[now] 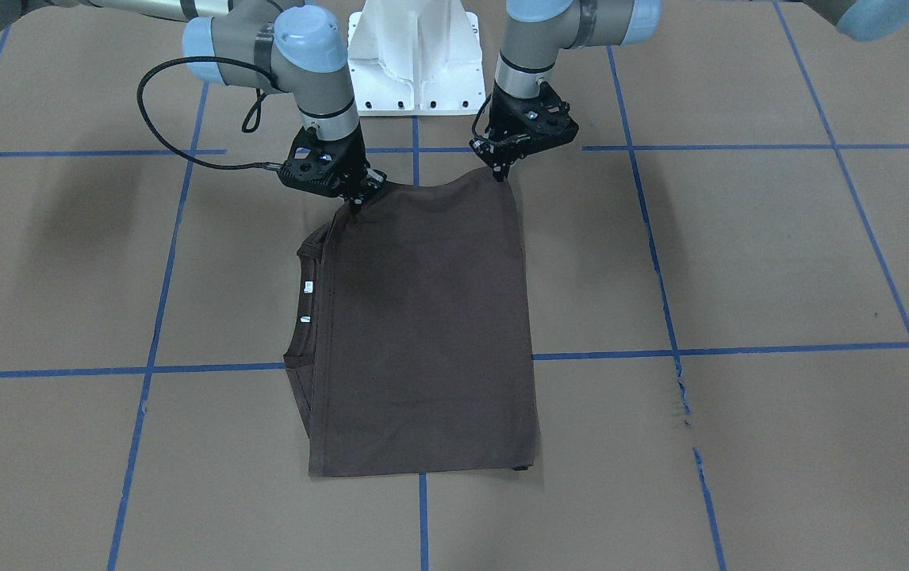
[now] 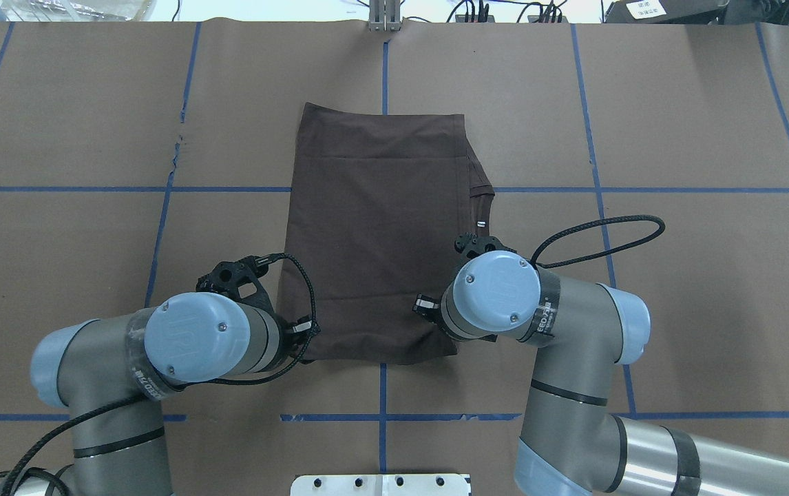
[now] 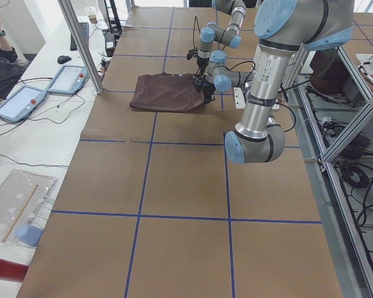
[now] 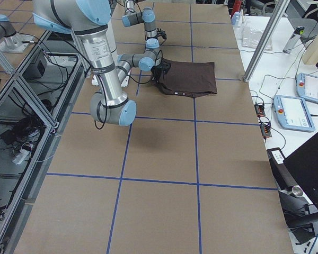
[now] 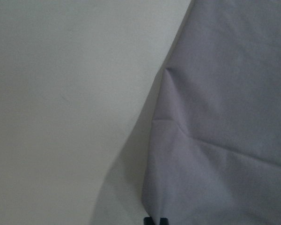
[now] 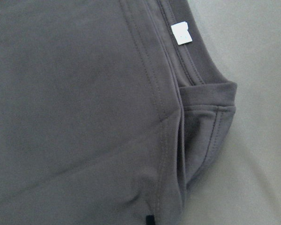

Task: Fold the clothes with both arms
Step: 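Grasp the near edge of the shirt with both grippers, then lift the near edge with both grippers and fold it farther from the robot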

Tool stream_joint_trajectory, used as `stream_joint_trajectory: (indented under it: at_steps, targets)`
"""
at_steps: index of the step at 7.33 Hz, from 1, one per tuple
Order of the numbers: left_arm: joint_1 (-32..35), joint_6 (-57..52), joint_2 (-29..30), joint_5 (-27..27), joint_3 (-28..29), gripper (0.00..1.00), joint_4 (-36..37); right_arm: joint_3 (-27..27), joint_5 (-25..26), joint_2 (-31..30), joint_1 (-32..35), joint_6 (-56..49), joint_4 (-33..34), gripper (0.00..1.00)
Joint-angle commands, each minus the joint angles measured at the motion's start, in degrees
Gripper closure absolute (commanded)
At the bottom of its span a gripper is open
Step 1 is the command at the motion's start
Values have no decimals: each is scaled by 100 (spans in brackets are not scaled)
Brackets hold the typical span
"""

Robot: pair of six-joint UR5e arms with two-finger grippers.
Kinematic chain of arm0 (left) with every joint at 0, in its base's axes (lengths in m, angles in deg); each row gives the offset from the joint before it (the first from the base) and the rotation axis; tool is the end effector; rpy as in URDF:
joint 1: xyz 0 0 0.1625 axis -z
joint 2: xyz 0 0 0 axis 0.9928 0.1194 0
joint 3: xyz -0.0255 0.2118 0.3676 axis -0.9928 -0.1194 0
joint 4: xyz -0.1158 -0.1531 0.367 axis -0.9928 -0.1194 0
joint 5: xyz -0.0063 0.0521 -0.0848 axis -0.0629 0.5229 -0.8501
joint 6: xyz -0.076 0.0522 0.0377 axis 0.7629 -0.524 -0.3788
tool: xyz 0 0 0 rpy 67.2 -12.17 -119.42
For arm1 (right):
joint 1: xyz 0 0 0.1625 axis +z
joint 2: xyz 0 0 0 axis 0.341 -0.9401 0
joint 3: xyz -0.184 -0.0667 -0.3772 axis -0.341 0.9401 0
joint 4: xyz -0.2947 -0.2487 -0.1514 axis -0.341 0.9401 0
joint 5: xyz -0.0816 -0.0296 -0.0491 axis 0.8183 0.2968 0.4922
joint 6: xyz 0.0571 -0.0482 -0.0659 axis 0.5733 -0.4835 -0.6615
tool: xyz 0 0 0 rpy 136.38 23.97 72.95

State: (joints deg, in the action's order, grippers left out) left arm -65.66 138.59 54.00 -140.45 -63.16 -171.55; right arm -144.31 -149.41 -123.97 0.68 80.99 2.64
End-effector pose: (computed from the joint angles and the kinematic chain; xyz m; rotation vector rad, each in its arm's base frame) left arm 0.5113 -0.2927 0.2469 -0.0320 0.8912 -0.4482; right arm -0.5487 -0.3304 0.2614 -0.0669 -0.8402 0.3845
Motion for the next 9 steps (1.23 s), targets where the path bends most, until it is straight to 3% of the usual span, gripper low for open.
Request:
stream_joint_trajectory:
  at_steps: [1, 3, 4, 7, 9]
  targets:
    - [-104, 0, -119, 7, -707, 100, 635, -836, -392, -503, 22, -109, -8, 100]
    - [-682, 18, -119, 7, -1340, 100, 1120, -1612, -848, -646, -136, -119, 1, 100]
    - [-772, 9, -110, 7, -1552, 100, 1271, -1650, -1111, -638, -163, -119, -8, 100]
    - [-634, -122, -14, -55, -1581, 100, 1246, -1161, -1017, -559, 124, -557, -304, 100]
    - [120, -457, 126, -81, -1371, 100, 1158, -676, -1175, -480, 783, -550, -947, 100]
